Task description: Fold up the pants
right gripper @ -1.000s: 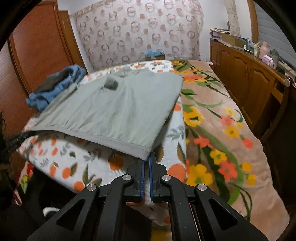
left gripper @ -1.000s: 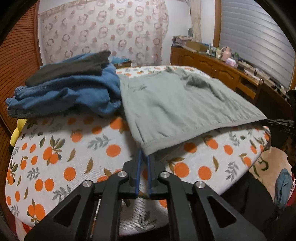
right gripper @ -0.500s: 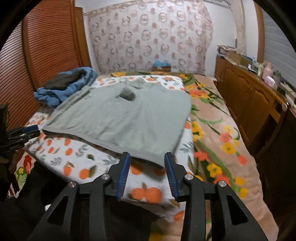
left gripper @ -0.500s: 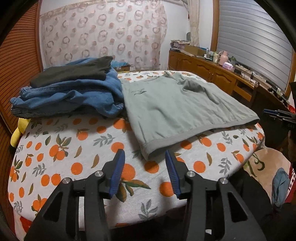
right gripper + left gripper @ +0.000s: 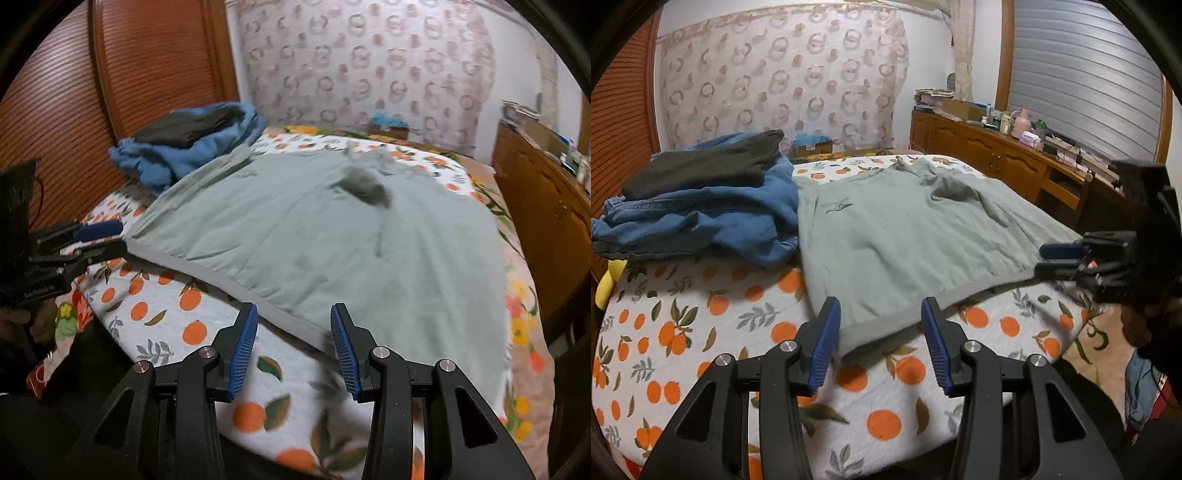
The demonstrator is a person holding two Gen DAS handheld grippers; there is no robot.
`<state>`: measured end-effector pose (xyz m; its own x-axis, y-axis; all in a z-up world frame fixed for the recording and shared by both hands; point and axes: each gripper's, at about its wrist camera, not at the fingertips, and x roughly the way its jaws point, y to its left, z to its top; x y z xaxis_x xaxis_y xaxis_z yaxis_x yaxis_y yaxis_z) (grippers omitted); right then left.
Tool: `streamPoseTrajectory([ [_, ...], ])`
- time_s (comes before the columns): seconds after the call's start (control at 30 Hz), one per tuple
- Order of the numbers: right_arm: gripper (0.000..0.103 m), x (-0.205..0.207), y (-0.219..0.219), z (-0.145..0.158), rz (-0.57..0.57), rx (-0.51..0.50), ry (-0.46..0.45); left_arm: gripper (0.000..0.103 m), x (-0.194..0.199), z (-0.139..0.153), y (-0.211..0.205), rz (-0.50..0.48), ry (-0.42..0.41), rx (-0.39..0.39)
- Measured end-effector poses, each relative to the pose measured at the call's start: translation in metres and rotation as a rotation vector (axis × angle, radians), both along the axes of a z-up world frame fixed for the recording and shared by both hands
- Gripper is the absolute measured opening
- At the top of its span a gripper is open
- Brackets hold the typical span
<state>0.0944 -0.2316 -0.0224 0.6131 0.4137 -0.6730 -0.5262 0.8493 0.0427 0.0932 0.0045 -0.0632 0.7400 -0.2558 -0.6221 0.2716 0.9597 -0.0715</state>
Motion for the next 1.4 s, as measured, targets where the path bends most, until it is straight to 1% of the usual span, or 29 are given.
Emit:
streamPoseTrajectory([
  [0.2, 0.043, 0.009, 0.015, -0.006, 0.051, -0.049, 0.015, 0.046, 0.005, -0.001, -0.006, -0.008, 0.007, -0.011],
  [0.27, 0.043, 0.014, 0.021, -0.008, 0.056, -0.087, 0.015, 0.046, 0.005, -0.001, -0.01, -0.019, 0.008, -0.008],
  [0.33, 0.036, 0.019, 0.029, -0.008, 0.049, -0.126, 0.014, 0.046, 0.005, -0.002, -0.012, -0.03, 0.011, -0.008],
  [0.37, 0.026, 0.02, 0.03, -0.007, 0.045, -0.14, 0.001, 0.046, 0.004, -0.002, -0.013, -0.034, 0.011, -0.006],
  [0.4, 0.019, 0.021, 0.03, -0.006, 0.047, -0.144, -0.005, 0.046, 0.004, -0.002, -0.015, -0.037, 0.011, -0.005],
  [0.47, 0.003, 0.024, 0.031, -0.001, 0.059, -0.122, -0.007, 0.046, 0.003, -0.003, -0.019, -0.051, 0.017, -0.002],
  [0.57, 0.002, 0.031, 0.03, 0.009, 0.05, -0.115, -0.025, 0.046, 0.002, -0.003, -0.029, -0.084, 0.019, 0.003],
  [0.67, 0.001, 0.035, 0.026, 0.017, 0.049, -0.076, -0.019, 0.046, 0.0, -0.003, -0.039, -0.116, 0.014, 0.012],
  [0.73, 0.002, 0.033, 0.026, 0.021, 0.079, -0.066, -0.03, 0.046, 0.001, -0.002, -0.043, -0.125, 0.017, 0.011],
  [0.83, 0.003, 0.027, 0.029, 0.011, 0.106, -0.086, -0.005, 0.046, 0.001, -0.003, -0.044, -0.126, 0.025, 0.002],
  [0.9, 0.012, 0.027, 0.031, 0.004, 0.104, -0.11, 0.007, 0.046, 0.003, -0.005, -0.044, -0.127, 0.031, -0.002],
  [1.03, 0.022, 0.031, 0.033, -0.005, 0.093, -0.111, 0.023, 0.046, 0.005, -0.009, -0.049, -0.127, 0.041, 0.015],
  [1.1, 0.031, 0.031, 0.037, -0.005, 0.095, -0.114, 0.022, 0.046, 0.005, -0.01, -0.05, -0.127, 0.041, 0.015],
  [1.13, 0.033, 0.03, 0.037, -0.006, 0.099, -0.114, 0.024, 0.046, 0.005, -0.01, -0.05, -0.126, 0.042, 0.014],
  [1.27, 0.034, 0.031, 0.037, -0.012, 0.101, -0.142, 0.027, 0.046, 0.005, -0.012, -0.05, -0.126, 0.044, 0.013],
  [1.37, 0.034, 0.033, 0.035, -0.01, 0.102, -0.157, 0.017, 0.046, 0.005, -0.011, -0.05, -0.127, 0.044, 0.014],
  [1.4, 0.03, 0.034, 0.035, -0.009, 0.102, -0.157, 0.018, 0.046, 0.005, -0.011, -0.051, -0.129, 0.042, 0.014],
])
